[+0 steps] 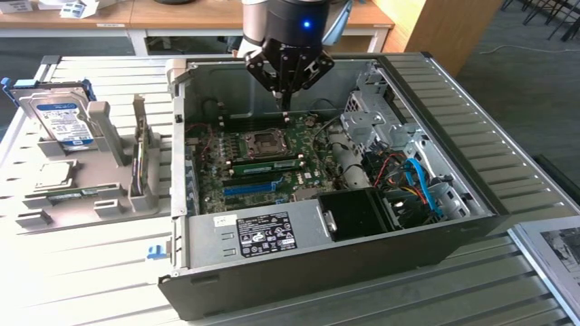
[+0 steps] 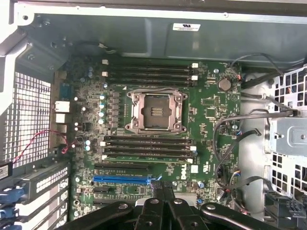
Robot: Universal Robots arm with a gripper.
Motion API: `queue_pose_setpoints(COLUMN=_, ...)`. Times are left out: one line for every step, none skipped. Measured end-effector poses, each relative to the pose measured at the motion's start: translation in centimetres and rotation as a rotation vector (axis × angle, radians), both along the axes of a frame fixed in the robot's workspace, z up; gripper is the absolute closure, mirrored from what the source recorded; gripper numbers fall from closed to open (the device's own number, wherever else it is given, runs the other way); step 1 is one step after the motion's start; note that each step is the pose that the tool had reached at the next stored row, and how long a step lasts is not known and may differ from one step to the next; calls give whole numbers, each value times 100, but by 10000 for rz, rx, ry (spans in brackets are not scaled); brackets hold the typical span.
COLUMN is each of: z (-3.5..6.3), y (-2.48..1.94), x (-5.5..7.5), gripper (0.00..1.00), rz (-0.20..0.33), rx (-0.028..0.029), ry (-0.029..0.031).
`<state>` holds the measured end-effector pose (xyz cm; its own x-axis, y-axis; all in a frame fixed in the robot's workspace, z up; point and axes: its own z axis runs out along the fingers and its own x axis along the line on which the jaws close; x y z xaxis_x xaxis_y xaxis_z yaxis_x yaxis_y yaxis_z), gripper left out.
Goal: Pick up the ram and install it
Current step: 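Press down the ram until it locks into place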
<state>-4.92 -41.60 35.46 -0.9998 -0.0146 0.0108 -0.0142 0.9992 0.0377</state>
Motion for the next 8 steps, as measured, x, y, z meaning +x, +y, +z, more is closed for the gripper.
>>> queue_pose_setpoints(z=0, y=0, x=-8, gripper=90, rz=1, rx=0, ry=0)
queue_pose_setpoints(z=0, y=0, x=-14, gripper=90, rz=0, rx=0, ry=0)
queue_pose_setpoints(z=0, y=0, x=-17, gripper=90, rz=0, rx=1, ry=0)
queue_pose_setpoints(z=0, y=0, x=-19, gripper=90, rz=0, rx=1, ry=0)
queue_pose_setpoints(z=0, y=0, x=-22, gripper=90, rz=1, rx=0, ry=0)
queue_pose_setpoints(z=0, y=0, x=-23, gripper=90, rz=1, rx=0, ry=0)
queue_pose_setpoints(z=0, y=0, x=-24, gripper=90, rz=1, rx=0, ry=0)
queue_pose_setpoints(z=0, y=0, x=-24, gripper=90, rz=0, rx=0, ry=0)
